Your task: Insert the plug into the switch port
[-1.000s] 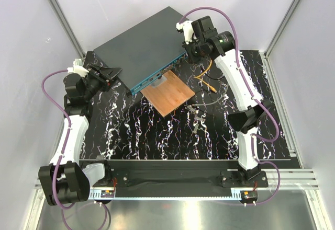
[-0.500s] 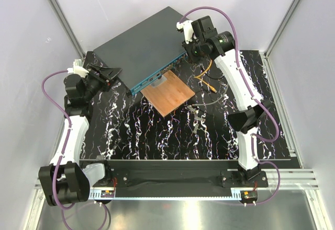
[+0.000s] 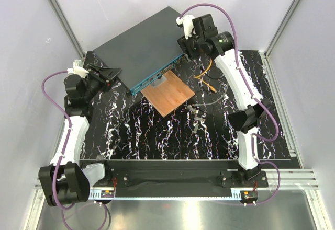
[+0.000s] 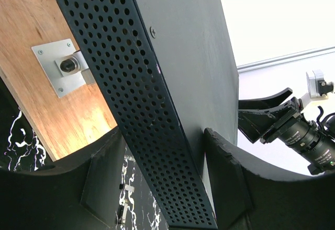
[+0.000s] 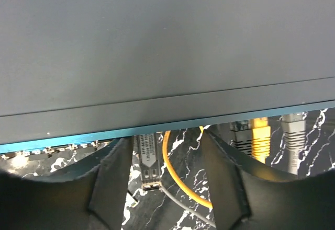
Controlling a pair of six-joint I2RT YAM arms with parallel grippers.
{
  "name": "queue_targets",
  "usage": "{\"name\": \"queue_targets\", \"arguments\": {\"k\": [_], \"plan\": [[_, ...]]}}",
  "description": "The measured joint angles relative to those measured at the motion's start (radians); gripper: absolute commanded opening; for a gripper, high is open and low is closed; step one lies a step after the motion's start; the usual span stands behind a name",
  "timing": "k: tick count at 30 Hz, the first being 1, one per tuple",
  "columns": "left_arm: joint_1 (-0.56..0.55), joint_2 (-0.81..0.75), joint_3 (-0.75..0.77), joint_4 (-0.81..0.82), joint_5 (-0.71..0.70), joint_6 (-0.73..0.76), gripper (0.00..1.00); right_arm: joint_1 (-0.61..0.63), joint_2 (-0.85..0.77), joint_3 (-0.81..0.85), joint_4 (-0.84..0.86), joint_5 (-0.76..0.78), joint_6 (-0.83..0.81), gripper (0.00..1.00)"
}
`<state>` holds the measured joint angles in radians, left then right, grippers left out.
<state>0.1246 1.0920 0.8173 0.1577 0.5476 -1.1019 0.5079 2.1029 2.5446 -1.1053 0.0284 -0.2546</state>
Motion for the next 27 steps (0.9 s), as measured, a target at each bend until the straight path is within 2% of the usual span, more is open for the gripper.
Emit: {"name": "queue_targets", "arguments": {"k": [6,11,14,18,23,27], "plan": [[0.0,0.0,0.0,0.0,0.0,0.0,0.41,-0.004,-0.009,-0.011,0.009,0.021,-0.023,0.75],[0.0,-0.002,0.0,-0.002,-0.001,0.002,0.42,-0.005,-0.034,-0.051,0.032,0.033,-0.039,0.88],[0.0,-0.002,0.0,-0.003,-0.001,0.002,0.43,-0.005,-0.058,-0.095,0.06,0.029,-0.041,0.93],[-0.001,-0.003,0.0,-0.003,-0.004,0.002,0.43,-0.007,-0.108,-0.163,0.087,0.031,-0.061,0.94],[-0.003,-0.004,0.0,-0.003,-0.005,0.002,0.43,0.019,-0.157,-0.23,0.052,-0.071,-0.066,0.85],[-0.004,-0.004,0.0,-0.003,-0.006,0.002,0.43,0.019,-0.157,-0.242,0.024,-0.101,-0.067,0.87]]}}
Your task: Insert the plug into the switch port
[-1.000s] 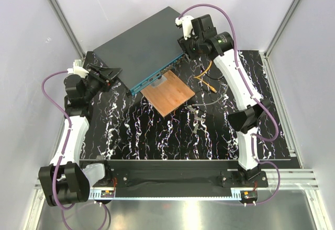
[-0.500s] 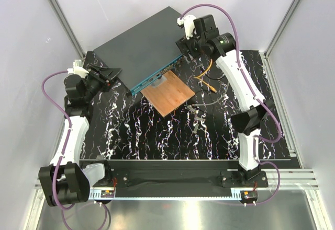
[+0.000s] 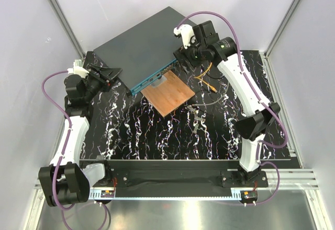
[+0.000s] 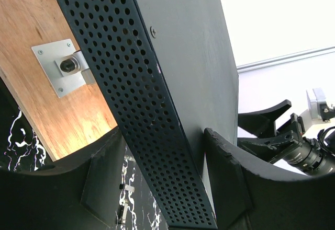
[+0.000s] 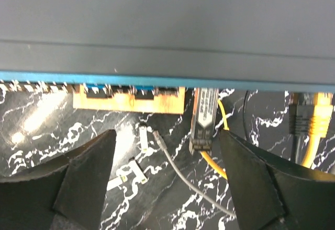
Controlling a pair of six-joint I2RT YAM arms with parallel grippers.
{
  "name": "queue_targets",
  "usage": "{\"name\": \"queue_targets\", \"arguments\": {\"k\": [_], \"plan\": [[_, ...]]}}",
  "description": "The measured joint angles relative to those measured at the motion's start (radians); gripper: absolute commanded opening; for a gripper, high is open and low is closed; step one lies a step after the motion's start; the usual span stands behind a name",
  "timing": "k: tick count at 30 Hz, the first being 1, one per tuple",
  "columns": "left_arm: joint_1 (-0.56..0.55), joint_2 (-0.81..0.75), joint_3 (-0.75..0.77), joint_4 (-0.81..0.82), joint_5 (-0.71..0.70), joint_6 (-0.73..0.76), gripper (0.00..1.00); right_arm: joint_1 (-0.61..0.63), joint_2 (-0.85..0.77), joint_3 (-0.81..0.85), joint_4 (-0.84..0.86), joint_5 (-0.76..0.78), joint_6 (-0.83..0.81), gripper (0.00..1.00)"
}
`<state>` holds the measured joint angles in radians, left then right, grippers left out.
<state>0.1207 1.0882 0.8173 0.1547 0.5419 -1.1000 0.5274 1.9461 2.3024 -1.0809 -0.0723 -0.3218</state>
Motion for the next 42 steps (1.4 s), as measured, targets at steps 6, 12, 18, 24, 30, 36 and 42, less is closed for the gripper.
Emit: {"name": "queue_targets", "arguments": {"k": [6,12,18,24,30,36,42], "plan": [[0.0,0.0,0.0,0.0,0.0,0.0,0.44,-0.016,-0.035,-0.049,-0.027,0.002,0.0,0.9],[0.0,0.0,0.0,0.0,0.0,0.0,0.44,-0.074,-0.128,-0.156,-0.042,-0.002,-0.001,0.52],[0.0,0.0,0.0,0.0,0.0,0.001,0.44,-0.121,-0.174,-0.217,-0.006,-0.047,0.03,0.26],[0.0,0.0,0.0,-0.002,0.0,0.004,0.44,-0.119,-0.148,-0.21,0.022,-0.111,0.05,0.27],[0.0,0.0,0.0,-0.002,0.0,0.004,0.44,-0.119,-0.104,-0.207,0.066,-0.117,0.069,0.29],[0.0,0.0,0.0,-0.002,0.0,0.004,0.44,-0.119,-0.065,-0.165,0.077,-0.122,0.079,0.31],[0.0,0.0,0.0,-0.002,0.0,0.004,0.44,-0.119,-0.048,-0.125,0.069,-0.124,0.084,0.32]]}}
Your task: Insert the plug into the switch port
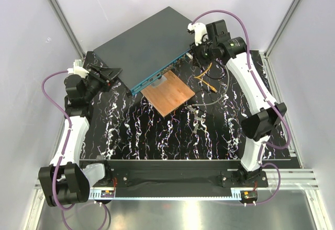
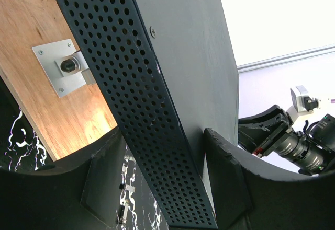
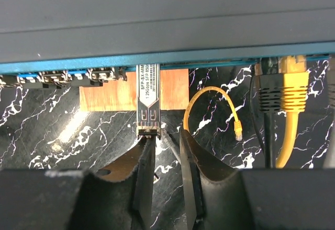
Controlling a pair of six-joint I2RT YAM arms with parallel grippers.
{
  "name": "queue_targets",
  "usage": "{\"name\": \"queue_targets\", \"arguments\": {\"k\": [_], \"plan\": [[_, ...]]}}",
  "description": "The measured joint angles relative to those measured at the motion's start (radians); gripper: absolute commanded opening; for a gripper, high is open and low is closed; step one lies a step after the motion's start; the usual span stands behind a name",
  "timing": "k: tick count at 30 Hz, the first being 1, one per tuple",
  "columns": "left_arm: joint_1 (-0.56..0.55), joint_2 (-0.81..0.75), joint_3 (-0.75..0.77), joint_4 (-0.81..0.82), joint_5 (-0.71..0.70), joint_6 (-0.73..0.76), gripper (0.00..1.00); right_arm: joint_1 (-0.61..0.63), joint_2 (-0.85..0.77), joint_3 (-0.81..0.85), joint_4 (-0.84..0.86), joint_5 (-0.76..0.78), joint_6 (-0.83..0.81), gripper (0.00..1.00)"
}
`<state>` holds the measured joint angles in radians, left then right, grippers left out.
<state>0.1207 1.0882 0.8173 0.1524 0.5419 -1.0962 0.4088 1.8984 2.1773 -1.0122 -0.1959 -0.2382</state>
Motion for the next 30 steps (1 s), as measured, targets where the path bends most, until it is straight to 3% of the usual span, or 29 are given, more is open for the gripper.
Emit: {"name": "queue_targets", "arguments": {"k": [19,30], "plan": [[0.0,0.0,0.0,0.0,0.0,0.0,0.44,0.003,0.135,0.19,-0.012,-0.035,0.027,0.33],[0.0,0.0,0.0,-0.001,0.0,0.002,0.43,0.013,0.178,0.274,-0.074,-0.03,0.034,0.26]]}}
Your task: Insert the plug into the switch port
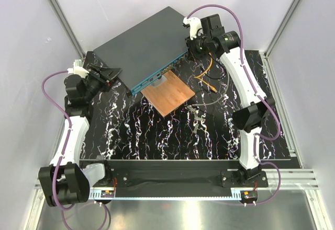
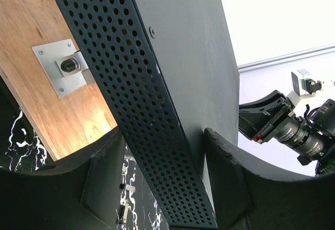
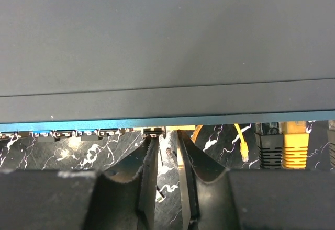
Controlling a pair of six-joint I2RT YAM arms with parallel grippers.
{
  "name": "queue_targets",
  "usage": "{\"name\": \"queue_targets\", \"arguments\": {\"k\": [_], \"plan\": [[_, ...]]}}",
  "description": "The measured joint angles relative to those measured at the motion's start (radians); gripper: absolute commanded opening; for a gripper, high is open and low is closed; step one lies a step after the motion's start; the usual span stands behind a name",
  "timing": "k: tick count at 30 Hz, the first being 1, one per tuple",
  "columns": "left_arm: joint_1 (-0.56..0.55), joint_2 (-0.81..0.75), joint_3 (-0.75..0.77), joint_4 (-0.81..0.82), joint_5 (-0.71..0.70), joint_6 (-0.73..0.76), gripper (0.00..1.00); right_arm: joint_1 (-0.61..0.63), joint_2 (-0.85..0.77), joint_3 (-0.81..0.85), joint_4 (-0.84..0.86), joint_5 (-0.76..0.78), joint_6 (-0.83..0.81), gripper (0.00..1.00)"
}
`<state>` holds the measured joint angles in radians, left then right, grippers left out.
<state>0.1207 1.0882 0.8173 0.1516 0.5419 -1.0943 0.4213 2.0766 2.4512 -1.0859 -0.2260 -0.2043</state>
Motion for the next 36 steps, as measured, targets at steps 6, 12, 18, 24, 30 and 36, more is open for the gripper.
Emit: {"name": "queue_targets", "arguments": {"k": [6,12,18,24,30,36], "plan": [[-0.001,0.0,0.0,0.0,0.0,0.003,0.43,0.008,0.032,0.059,-0.043,0.006,0.0,0.16],[-0.002,0.0,0.0,-0.001,0.0,0.005,0.42,0.013,0.058,0.1,-0.073,0.01,0.001,0.12],[-0.003,0.0,0.0,-0.005,0.0,0.011,0.42,0.019,0.068,0.114,-0.071,0.03,0.015,0.09],[-0.003,0.0,0.0,-0.006,0.0,0.013,0.42,0.021,0.068,0.114,-0.068,0.033,0.019,0.09],[-0.004,-0.001,0.019,-0.039,0.002,0.03,0.55,0.024,0.027,0.037,-0.027,0.05,0.006,0.17],[0.012,-0.013,0.061,-0.136,0.008,0.094,0.66,0.029,-0.192,-0.327,0.139,0.047,-0.028,0.35]]}}
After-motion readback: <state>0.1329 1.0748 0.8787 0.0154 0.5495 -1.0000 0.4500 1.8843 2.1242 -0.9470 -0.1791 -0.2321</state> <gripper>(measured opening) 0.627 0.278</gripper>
